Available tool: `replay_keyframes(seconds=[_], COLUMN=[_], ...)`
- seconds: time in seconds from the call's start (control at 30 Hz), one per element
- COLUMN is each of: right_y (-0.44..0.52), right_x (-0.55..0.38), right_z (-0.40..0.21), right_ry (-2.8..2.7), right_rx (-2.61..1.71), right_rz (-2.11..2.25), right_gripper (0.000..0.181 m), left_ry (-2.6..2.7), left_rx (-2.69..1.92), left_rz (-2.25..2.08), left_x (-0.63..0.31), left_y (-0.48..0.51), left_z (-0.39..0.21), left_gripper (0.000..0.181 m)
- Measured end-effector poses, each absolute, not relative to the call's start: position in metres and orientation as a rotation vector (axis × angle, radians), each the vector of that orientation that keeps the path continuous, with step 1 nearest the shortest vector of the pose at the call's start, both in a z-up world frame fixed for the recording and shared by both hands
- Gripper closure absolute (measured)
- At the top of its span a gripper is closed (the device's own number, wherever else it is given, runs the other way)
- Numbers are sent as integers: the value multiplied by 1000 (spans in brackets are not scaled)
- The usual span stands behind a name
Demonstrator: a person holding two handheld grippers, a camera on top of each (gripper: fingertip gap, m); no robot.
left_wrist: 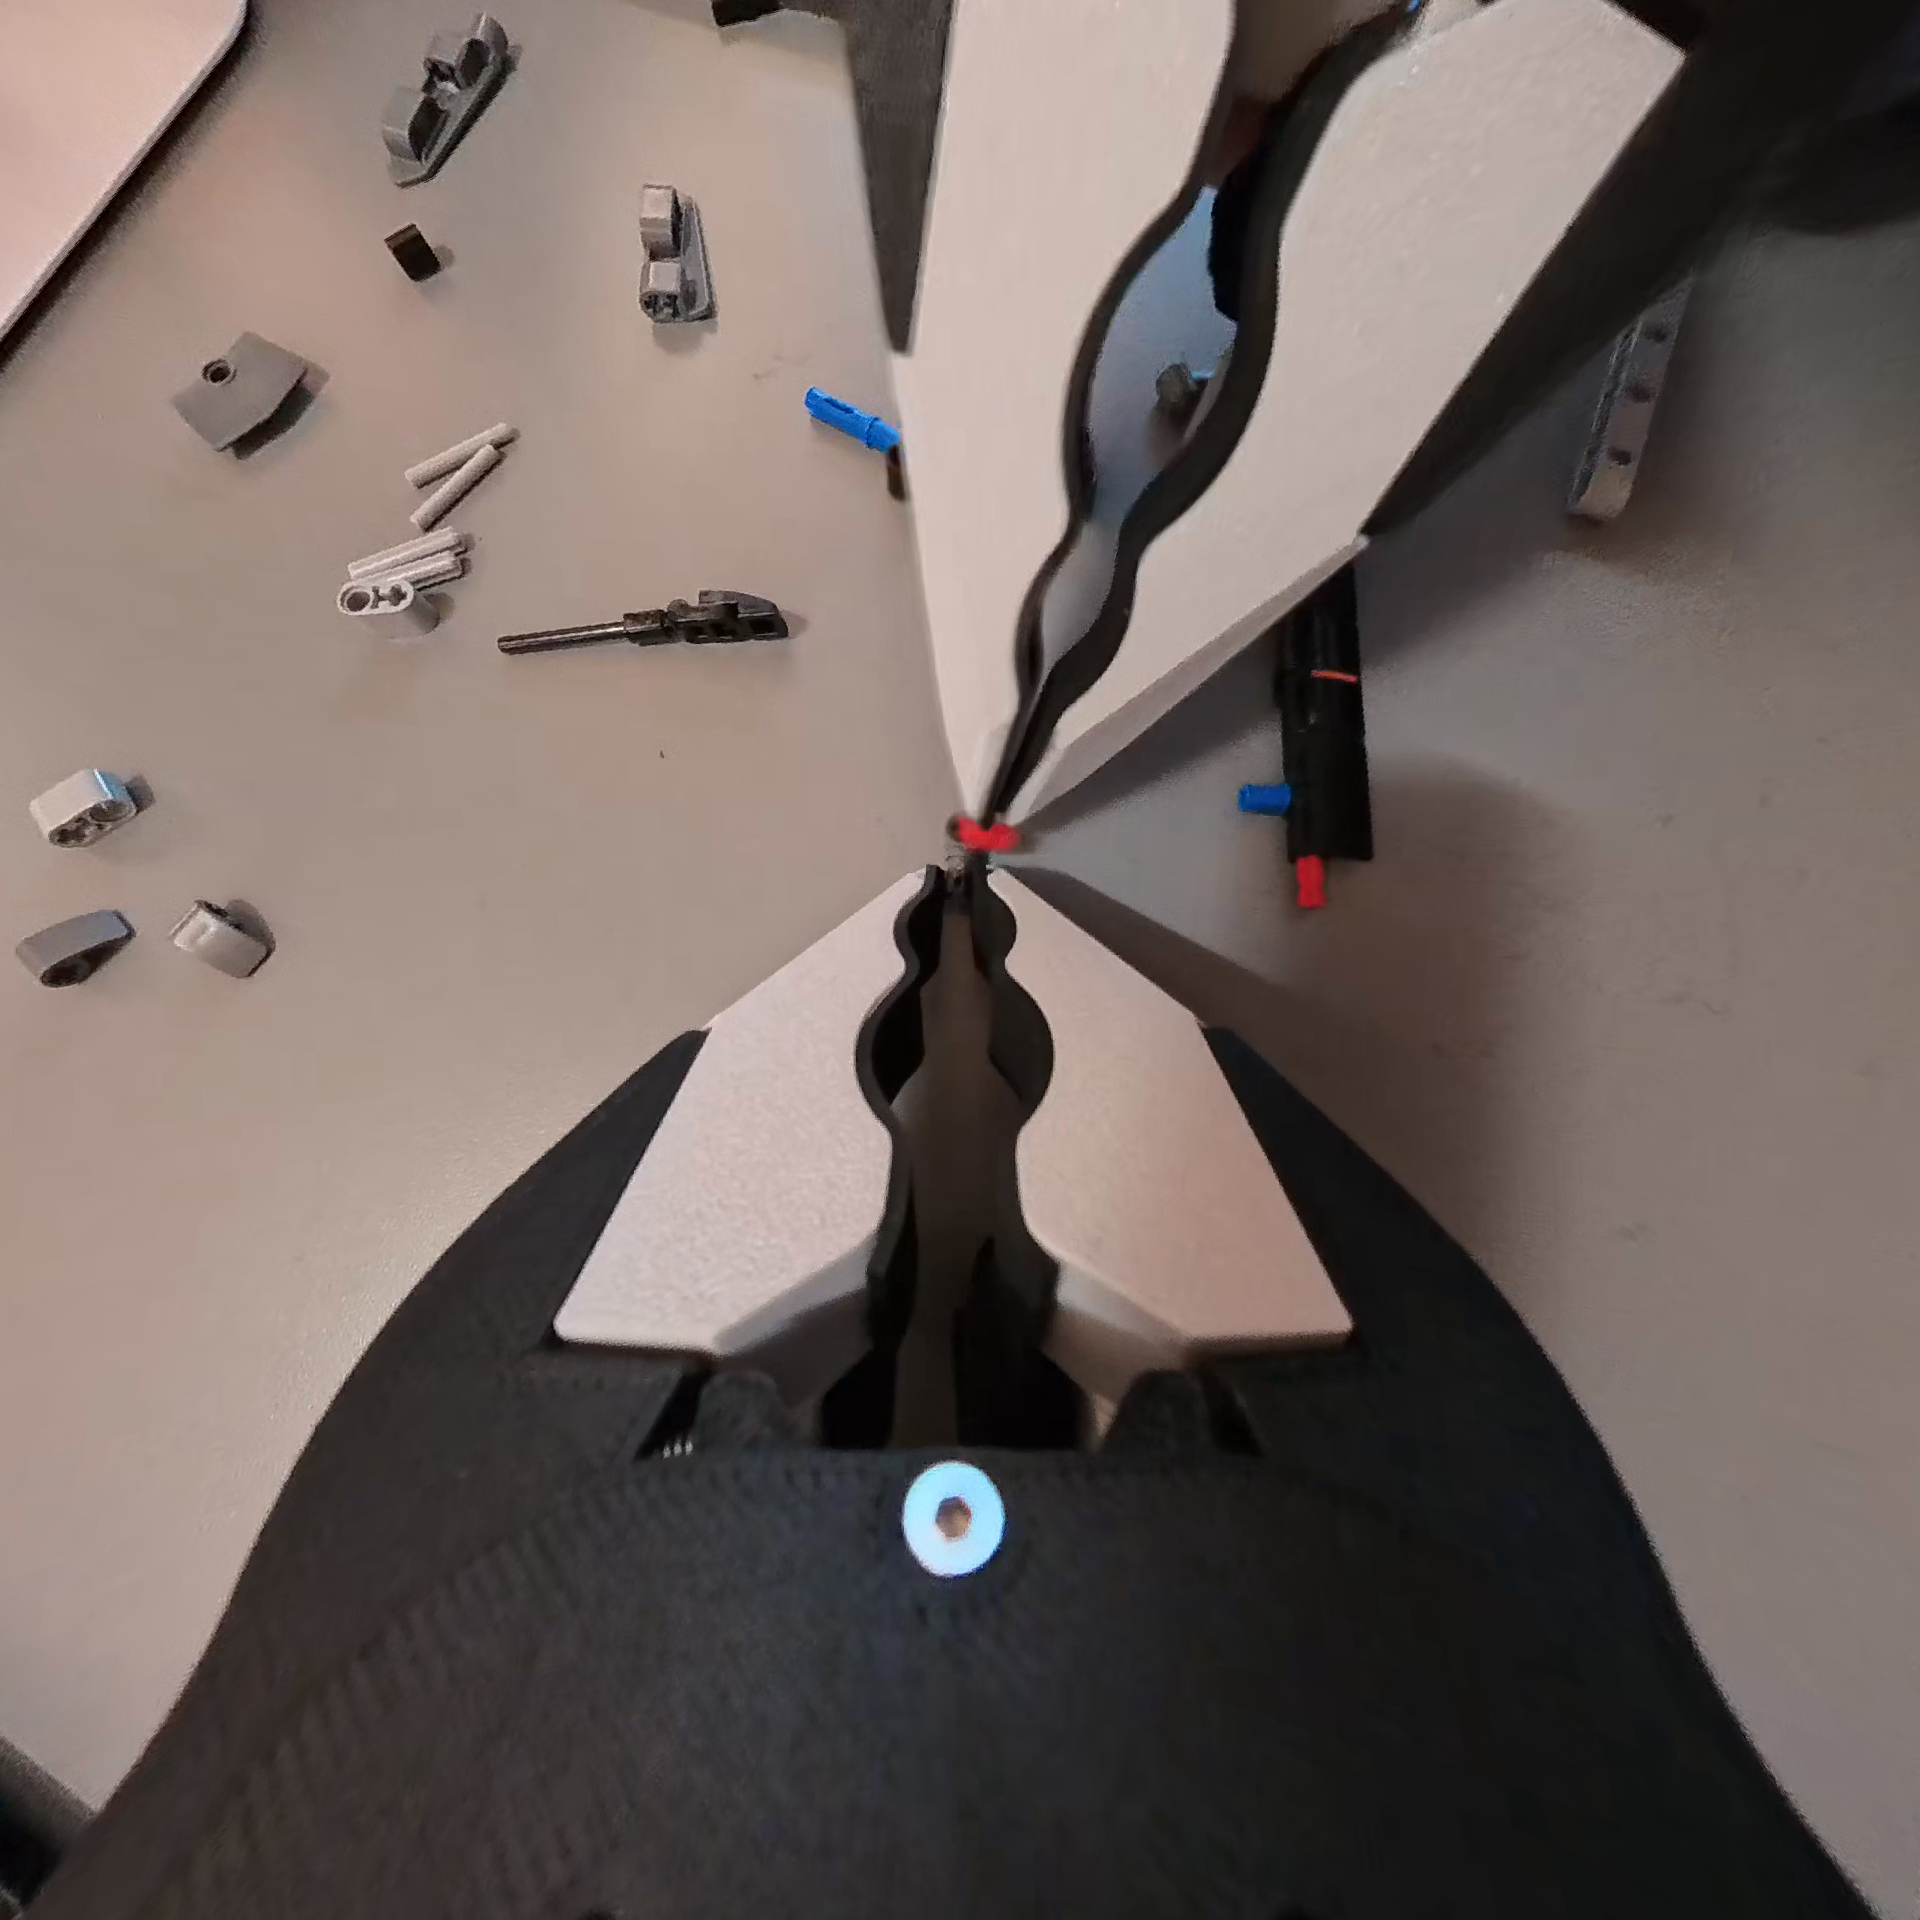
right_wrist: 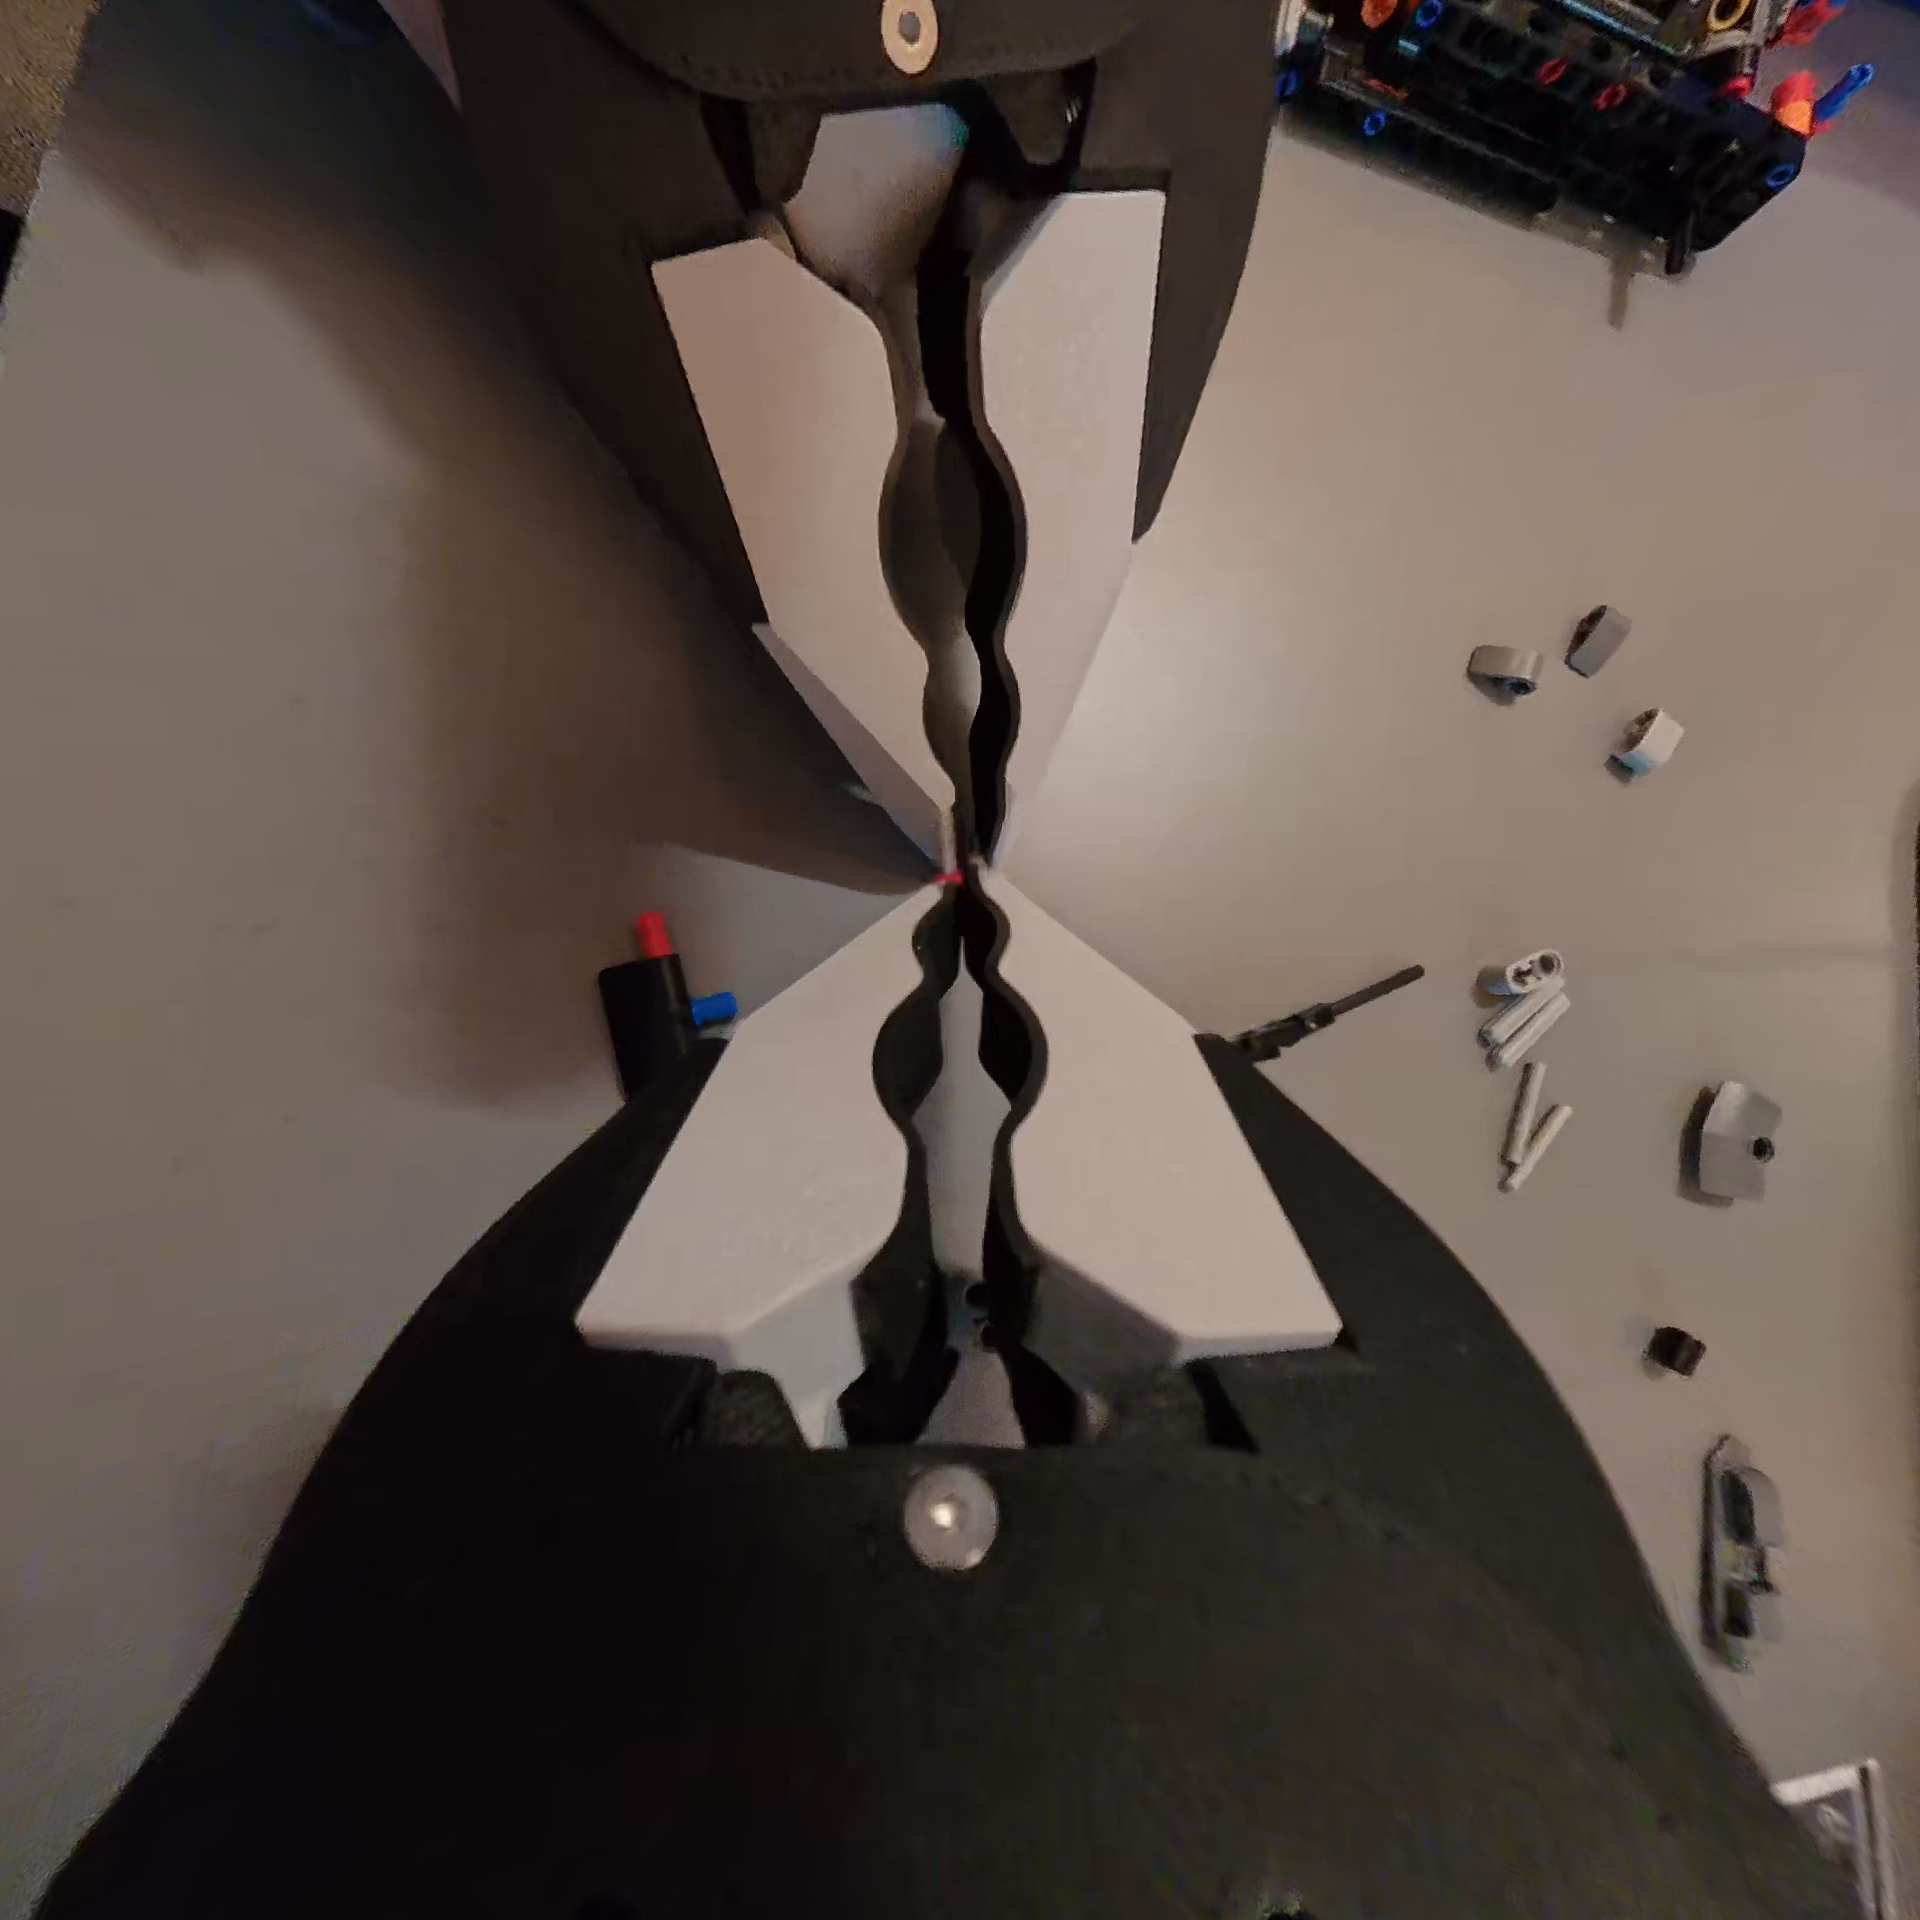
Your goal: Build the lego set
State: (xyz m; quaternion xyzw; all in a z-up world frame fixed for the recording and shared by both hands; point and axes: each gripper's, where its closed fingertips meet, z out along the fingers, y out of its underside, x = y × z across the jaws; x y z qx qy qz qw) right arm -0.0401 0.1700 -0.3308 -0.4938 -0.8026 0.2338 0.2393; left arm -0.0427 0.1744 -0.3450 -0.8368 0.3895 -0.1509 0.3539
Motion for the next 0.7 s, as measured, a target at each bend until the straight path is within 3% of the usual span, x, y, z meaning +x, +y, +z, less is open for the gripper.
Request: replay_keyframes(seconds=[0.43, 0.7], right_y=[162, 148], right_x=[-17, -15], right_z=[-322, -329], right_ry=[-2129, -2116], right_rx=[-1443, -1477], right_rz=[825, 882], right_gripper=[176, 173], left_ry=[988, 979], left_rx=[-2174, -2183], left_rz=[-418, -425], left_x=[-43, -43], left_y=[175, 171], left_z=[-345, -344], left_gripper=[178, 162])
